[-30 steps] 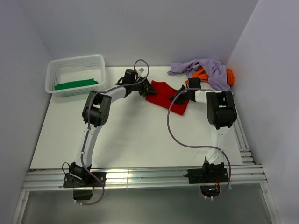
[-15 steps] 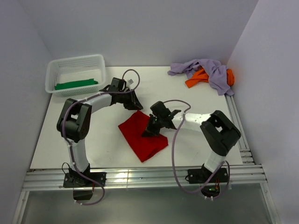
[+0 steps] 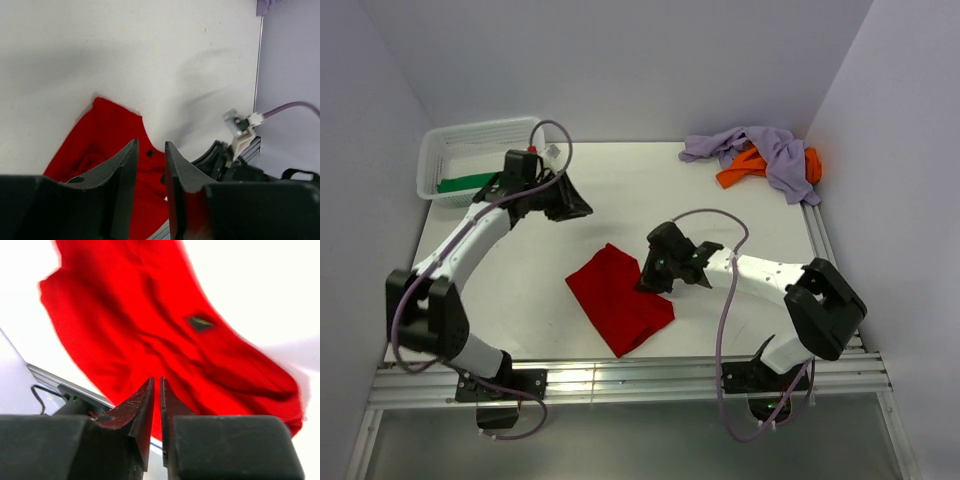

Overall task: Roll the t-shirts
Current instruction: Roll the tshirt

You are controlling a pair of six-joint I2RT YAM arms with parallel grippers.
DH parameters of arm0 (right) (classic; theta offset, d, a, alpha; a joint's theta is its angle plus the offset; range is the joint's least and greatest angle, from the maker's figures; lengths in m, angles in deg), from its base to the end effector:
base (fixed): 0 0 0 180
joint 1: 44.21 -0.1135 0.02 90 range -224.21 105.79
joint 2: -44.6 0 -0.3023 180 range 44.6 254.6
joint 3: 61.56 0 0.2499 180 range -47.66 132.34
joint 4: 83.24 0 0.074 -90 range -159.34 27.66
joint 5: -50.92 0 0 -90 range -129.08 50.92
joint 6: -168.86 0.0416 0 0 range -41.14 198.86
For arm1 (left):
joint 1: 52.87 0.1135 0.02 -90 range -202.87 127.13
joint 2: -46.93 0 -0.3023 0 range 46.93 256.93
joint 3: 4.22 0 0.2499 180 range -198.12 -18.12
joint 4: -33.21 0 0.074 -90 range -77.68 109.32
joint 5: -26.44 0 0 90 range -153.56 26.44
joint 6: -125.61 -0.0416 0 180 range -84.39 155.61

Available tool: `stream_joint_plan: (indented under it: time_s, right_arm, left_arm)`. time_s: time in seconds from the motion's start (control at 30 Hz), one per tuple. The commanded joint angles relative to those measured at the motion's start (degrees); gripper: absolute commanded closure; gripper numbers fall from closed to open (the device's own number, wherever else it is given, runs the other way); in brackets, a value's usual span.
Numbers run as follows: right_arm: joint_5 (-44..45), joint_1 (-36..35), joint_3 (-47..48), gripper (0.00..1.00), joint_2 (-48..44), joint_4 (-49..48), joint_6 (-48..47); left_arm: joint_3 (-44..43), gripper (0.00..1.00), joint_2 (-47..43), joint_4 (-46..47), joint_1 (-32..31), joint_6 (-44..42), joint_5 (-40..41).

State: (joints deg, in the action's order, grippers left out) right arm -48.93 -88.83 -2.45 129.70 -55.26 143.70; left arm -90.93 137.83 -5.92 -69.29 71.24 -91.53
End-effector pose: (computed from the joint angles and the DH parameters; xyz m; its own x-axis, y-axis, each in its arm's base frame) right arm 0.1989 0.2063 0.2122 -0.9359 0.3293 -0.1249 0.1963 0.7822 0.5912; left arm 0.3346 -0.1189 0.3215 -0.8710 -0.2797 -0.4039 0.0856 0.7232 -0.6854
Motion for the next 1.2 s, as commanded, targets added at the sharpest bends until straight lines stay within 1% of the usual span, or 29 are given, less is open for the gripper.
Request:
stream_joint_plan:
  time_s: [0.0, 0.03, 0.07, 0.1, 0.13, 0.17, 0.23, 0.27, 0.3, 0.33, 0.4, 0.43, 0.47, 0.53, 0.63, 0.67, 0.7, 0.77, 0.93, 1.17]
  right_arm:
    - [5.36, -2.65, 12.48, 0.80, -0.21, 6.28, -13.57]
    - [5.97, -3.62, 14.36, 0.77, 0.24, 8.13, -17.77]
    - [5.81, -4.50, 16.90, 0.74, 0.59, 9.63, -19.73]
    - [5.72, -6.25, 17.88, 0.66, 1.12, 10.43, -21.23]
    - [6.32, -7.22, 18.94, 0.61, 1.56, 11.22, -23.33]
    - [6.94, -8.28, 21.30, 0.51, 2.52, 13.31, -24.14]
    - [9.31, -11.69, 24.12, 0.43, 4.01, 15.96, -25.72]
    - [9.75, -13.02, 27.09, 0.33, 5.85, 18.49, -26.25]
    - [13.50, -14.25, 28.78, 0.26, 6.74, 20.00, -26.86]
    - [14.93, -17.22, 30.53, 0.25, 7.88, 21.58, -27.04]
    - [17.13, -19.88, 35.72, 0.25, 11.73, 26.06, -27.66]
    - [20.01, -22.07, 37.30, 0.24, 13.06, 27.47, -27.75]
    - [21.35, -23.22, 40.10, 0.24, 14.29, 30.01, -28.01]
    - [24.24, -25.33, 42.75, 0.23, 18.16, 32.22, -28.80]
    - [27.24, -27.80, 47.76, 0.22, 23.78, 37.67, -29.33]
    - [29.86, -28.93, 49.78, 0.20, 26.15, 40.03, -29.42]
    - [31.19, -29.47, 50.58, 0.12, 27.21, 41.18, -29.59]
    - [33.30, -30.26, 52.60, 0.11, 30.02, 43.55, -29.68]
    - [35.07, -30.61, 53.84, 0.12, 32.67, 44.10, -30.21]
    - [35.95, -31.14, 55.42, 0.18, 35.92, 41.99, -30.82]
  left_arm:
    - [6.43, 0.66, -10.52, -5.36, 2.44, 0.91, 0.03]
    - [8.90, 0.66, -12.47, -4.66, 4.28, 1.53, -0.51]
    - [13.44, 0.65, -14.32, -4.48, 5.25, 2.32, -0.77]
    - [15.49, 0.64, -17.65, -4.56, 6.22, 2.59, -1.04]
    - [17.43, 0.63, -19.07, -4.47, 8.14, 2.77, -2.43]
    - [20.66, 0.63, -20.30, -4.56, 9.21, 3.12, -2.97]
    - [23.41, 0.62, -23.38, -4.74, 12.19, 3.65, -4.63]
    - [25.42, 0.62, -24.09, -4.56, 13.42, 4.08, -5.60]
    - [25.97, 0.61, -25.23, -4.65, 14.66, 4.18, -6.39]
    - [26.41, 0.60, -25.59, -4.74, 17.63, 4.18, -7.18]
    - [26.15, 0.59, -25.77, -5.61, 20.98, 3.48, -9.82]
    - [25.45, 0.59, -25.77, -6.49, 23.61, 3.04, -10.35]
    - [23.44, 0.59, -25.50, -7.54, 24.50, 2.43, -9.31]
    - [22.28, 0.57, -25.15, -8.69, 24.86, 2.06, -8.25]
    - [23.42, 0.51, -25.85, -6.33, 25.56, 4.17, -9.30]
    - [24.55, 0.49, -25.85, -5.45, 25.83, 5.22, -10.00]
    - [25.09, 0.47, -25.77, -4.05, 26.00, 5.49, -11.83]
    - [25.18, 0.46, -25.50, -4.03, 26.27, 5.23, -12.46]
    - [22.81, 0.46, -24.89, -5.88, 26.27, 3.12, -10.89]
    - [23.07, 0.46, -24.54, -5.00, 26.53, 3.83, -10.53]
